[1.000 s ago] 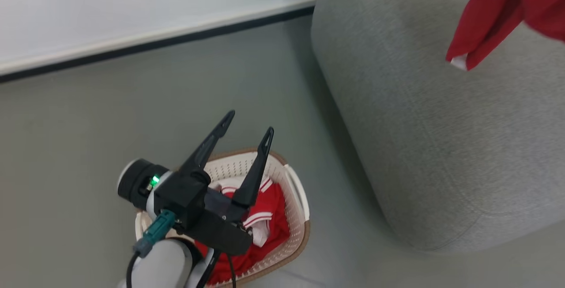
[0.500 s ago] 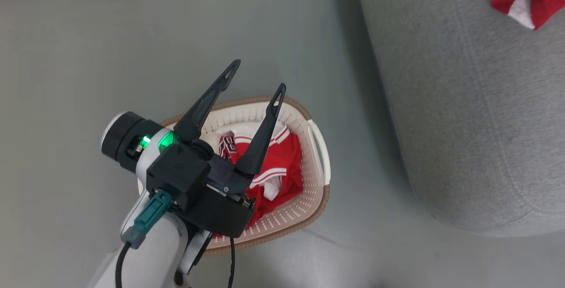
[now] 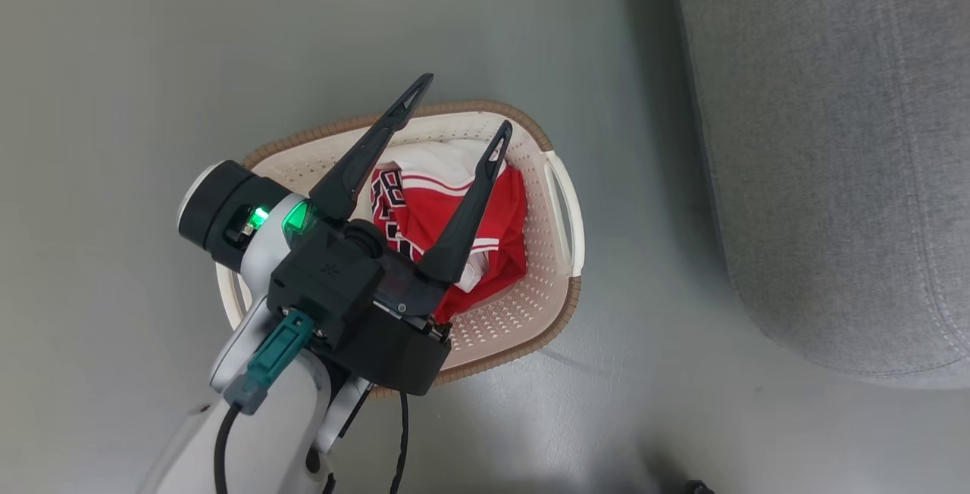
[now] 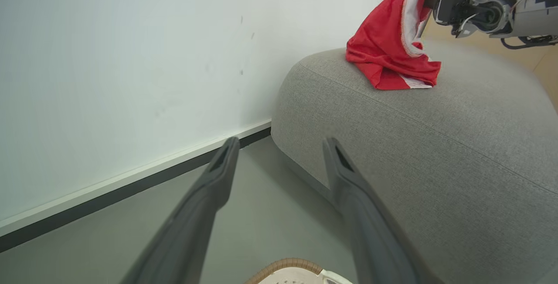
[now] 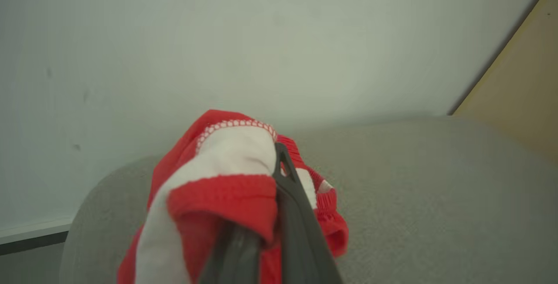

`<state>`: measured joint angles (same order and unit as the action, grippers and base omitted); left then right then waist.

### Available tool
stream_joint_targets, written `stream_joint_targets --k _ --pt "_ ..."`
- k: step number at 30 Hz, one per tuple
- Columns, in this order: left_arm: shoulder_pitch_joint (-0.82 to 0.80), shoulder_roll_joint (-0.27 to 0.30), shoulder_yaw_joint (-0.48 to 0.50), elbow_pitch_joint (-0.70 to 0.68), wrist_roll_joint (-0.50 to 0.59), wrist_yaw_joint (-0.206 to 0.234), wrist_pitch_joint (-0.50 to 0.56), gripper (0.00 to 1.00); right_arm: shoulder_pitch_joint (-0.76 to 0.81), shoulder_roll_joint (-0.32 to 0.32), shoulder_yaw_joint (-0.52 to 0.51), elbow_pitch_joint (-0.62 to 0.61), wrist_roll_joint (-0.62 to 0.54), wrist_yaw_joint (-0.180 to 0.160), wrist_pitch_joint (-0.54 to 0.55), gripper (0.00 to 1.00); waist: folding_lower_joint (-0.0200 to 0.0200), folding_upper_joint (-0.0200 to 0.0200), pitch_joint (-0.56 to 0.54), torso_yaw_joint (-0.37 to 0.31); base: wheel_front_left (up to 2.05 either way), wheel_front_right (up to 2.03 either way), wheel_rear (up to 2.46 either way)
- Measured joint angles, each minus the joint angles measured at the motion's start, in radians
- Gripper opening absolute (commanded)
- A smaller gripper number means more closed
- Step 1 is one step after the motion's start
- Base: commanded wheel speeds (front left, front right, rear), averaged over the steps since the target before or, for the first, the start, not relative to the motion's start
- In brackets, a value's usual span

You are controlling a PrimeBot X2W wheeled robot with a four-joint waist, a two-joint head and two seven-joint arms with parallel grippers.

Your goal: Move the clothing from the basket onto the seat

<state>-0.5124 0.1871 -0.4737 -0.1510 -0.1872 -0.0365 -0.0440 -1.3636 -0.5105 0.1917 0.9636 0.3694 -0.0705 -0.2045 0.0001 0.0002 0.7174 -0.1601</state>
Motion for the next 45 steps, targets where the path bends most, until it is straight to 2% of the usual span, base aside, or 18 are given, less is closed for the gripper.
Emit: stream_joint_targets --k 6,7,10,11,12,13,27,39,45 --pt "-0.01 0.0 0.0 0.01 0.004 0.0 0.003 1.0 0.026 0.051 0.016 0.068 0.0 0.001 -0.001 0.0 0.0 -0.0001 0.022 0.003 0.0 0.0 0.0" --pt "-0.015 0.0 0.001 0.012 0.004 0.0 0.003 1.0 0.026 0.054 0.019 0.077 0.0 0.001 -0.004 0.07 0.0 0.0 0.023 0.003 0.0 0.0 0.0" --pt "-0.017 0.001 0.004 0.021 0.004 0.0 0.002 1.0 0.027 0.074 0.024 0.094 0.001 0.011 -0.011 0.43 -0.0001 -0.0001 0.025 0.0 0.0 0.0 0.0" --pt "-0.017 0.001 0.005 0.027 0.004 0.0 0.002 1.0 0.028 0.085 0.027 0.103 0.001 0.015 -0.014 0.5 -0.0001 0.0 0.024 -0.002 0.0 0.0 0.0" --pt "-0.017 0.001 0.006 0.034 0.004 0.0 -0.001 1.0 0.032 0.093 0.032 0.11 0.001 0.019 -0.015 0.96 -0.0001 0.0 0.022 -0.004 0.0 0.0 0.0" --pt "-0.017 0.002 0.007 0.039 0.004 0.001 -0.002 1.0 0.04 0.099 0.037 0.114 0.001 0.023 -0.019 1.0 -0.0001 0.0 0.02 -0.006 0.0 0.0 0.0" --pt "-0.008 -0.001 0.029 0.135 -0.018 0.001 -0.052 1.0 0.114 0.156 0.09 0.144 -0.026 0.086 -0.044 1.0 -0.0002 -0.0002 -0.06 -0.041 0.0 0.0 0.0" --pt "0.044 -0.028 0.055 0.243 -0.072 0.002 -0.119 1.0 0.187 0.223 0.133 0.119 -0.057 0.124 -0.045 1.0 -0.0003 -0.0003 -0.207 -0.049 0.0 0.0 0.0" --pt "0.075 -0.03 0.098 0.296 -0.113 0.019 -0.152 1.0 0.252 0.272 0.144 0.097 -0.058 0.142 -0.049 1.0 -0.0004 -0.0003 -0.292 -0.037 0.0 0.0 0.0"
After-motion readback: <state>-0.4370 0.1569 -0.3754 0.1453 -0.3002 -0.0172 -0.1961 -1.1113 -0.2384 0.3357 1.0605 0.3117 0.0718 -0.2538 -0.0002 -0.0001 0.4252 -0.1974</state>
